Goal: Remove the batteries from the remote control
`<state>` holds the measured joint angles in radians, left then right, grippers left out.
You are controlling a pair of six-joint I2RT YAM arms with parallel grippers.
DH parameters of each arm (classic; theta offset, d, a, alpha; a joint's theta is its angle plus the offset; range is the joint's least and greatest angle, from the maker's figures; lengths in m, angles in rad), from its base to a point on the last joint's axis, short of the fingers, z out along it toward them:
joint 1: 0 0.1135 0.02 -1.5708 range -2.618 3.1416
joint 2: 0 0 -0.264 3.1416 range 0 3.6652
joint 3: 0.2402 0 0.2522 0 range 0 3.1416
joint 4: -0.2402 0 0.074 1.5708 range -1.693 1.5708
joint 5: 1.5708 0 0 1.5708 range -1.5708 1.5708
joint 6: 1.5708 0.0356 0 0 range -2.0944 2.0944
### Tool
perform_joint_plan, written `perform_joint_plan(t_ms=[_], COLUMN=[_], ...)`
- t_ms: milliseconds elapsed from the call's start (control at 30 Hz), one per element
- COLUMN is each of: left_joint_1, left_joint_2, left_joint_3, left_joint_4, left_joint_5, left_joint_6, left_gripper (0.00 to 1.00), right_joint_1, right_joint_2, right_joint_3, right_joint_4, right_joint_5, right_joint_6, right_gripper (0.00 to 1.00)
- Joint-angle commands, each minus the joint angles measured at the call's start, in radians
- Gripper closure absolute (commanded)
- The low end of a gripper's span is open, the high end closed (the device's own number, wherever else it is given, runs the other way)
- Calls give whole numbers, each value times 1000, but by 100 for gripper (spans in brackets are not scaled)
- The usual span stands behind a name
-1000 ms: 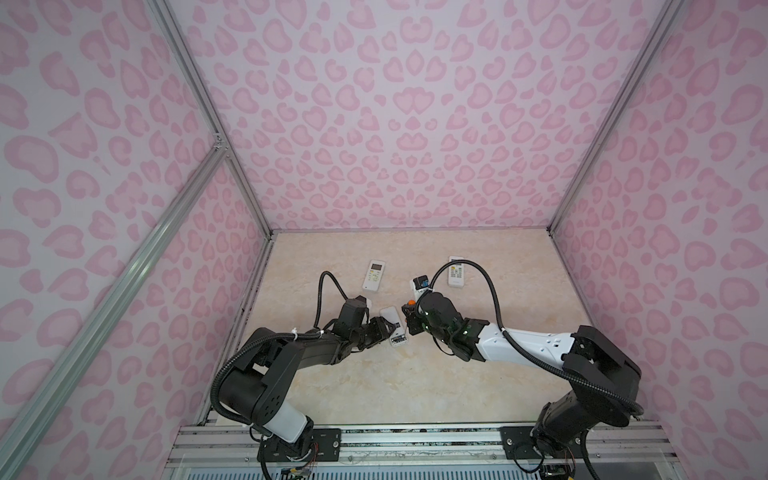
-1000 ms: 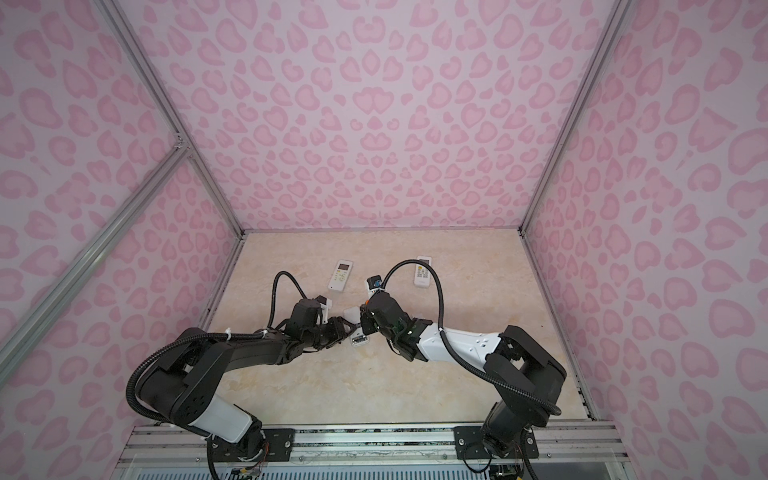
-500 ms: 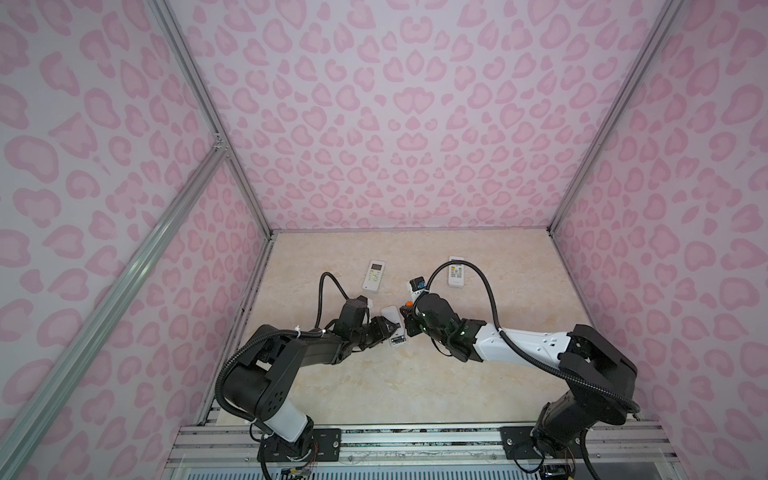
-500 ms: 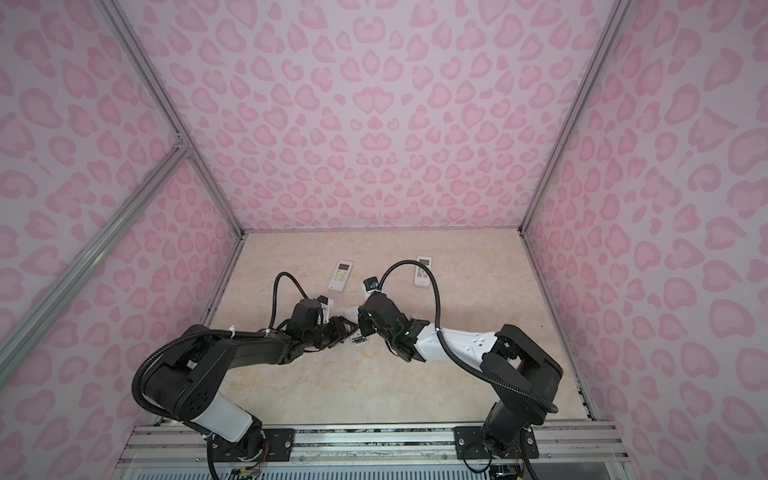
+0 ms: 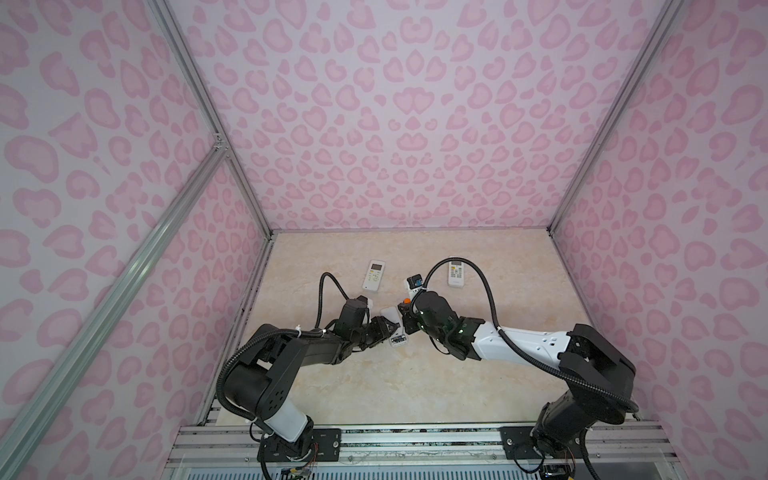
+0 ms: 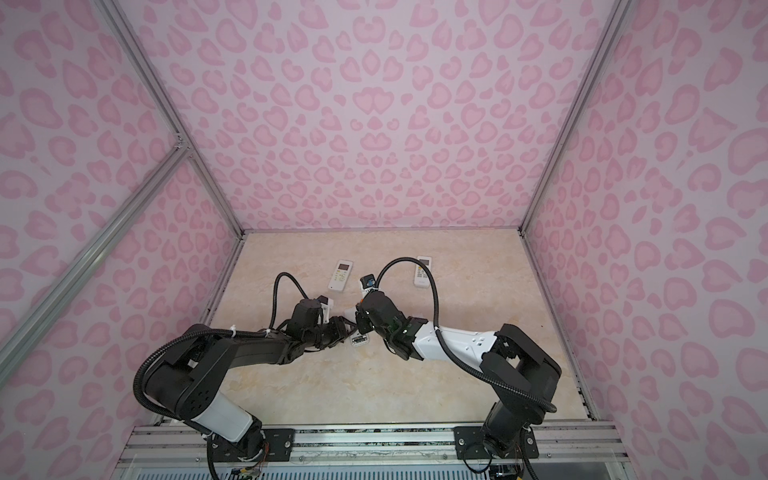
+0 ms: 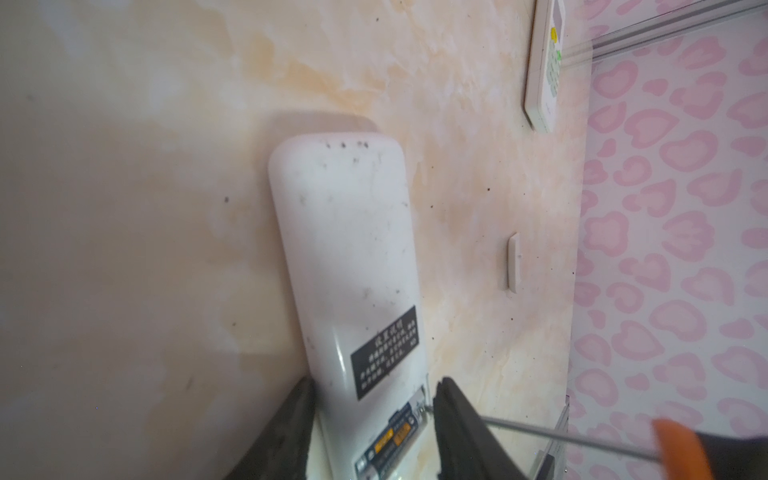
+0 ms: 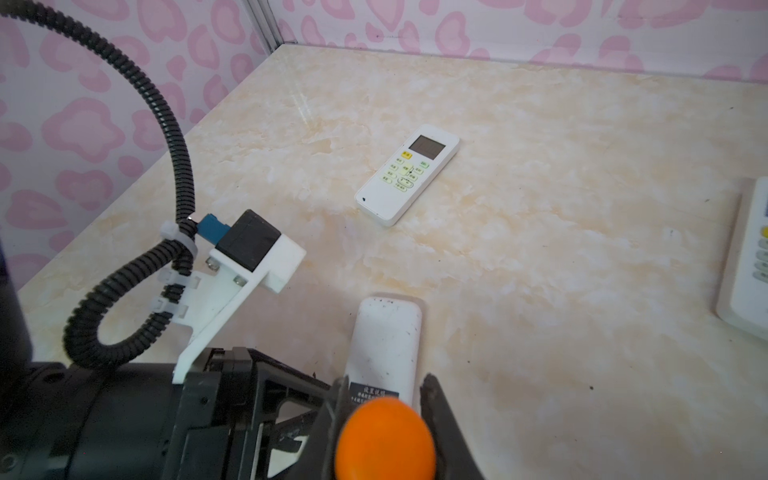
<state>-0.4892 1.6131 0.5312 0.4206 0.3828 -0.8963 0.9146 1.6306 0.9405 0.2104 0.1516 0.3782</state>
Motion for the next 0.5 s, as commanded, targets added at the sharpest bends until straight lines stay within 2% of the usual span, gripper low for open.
perform_joint_plan(t_ms=[0, 467], left_joint_1=[2, 1], left_joint_2=[9, 8], left_joint_3=[-5, -14], left_joint_4=[-64, -63], left_joint_5=[-17, -18], left_joint_6=[2, -1], left_gripper=[49, 49], right_joint_1=[1, 2], right_joint_2=[7, 17], right_joint_3=[8, 1], right_joint_4=[0, -3], right_joint_5=[17, 15], right_joint_6=[-25, -35], right_gripper=[100, 100])
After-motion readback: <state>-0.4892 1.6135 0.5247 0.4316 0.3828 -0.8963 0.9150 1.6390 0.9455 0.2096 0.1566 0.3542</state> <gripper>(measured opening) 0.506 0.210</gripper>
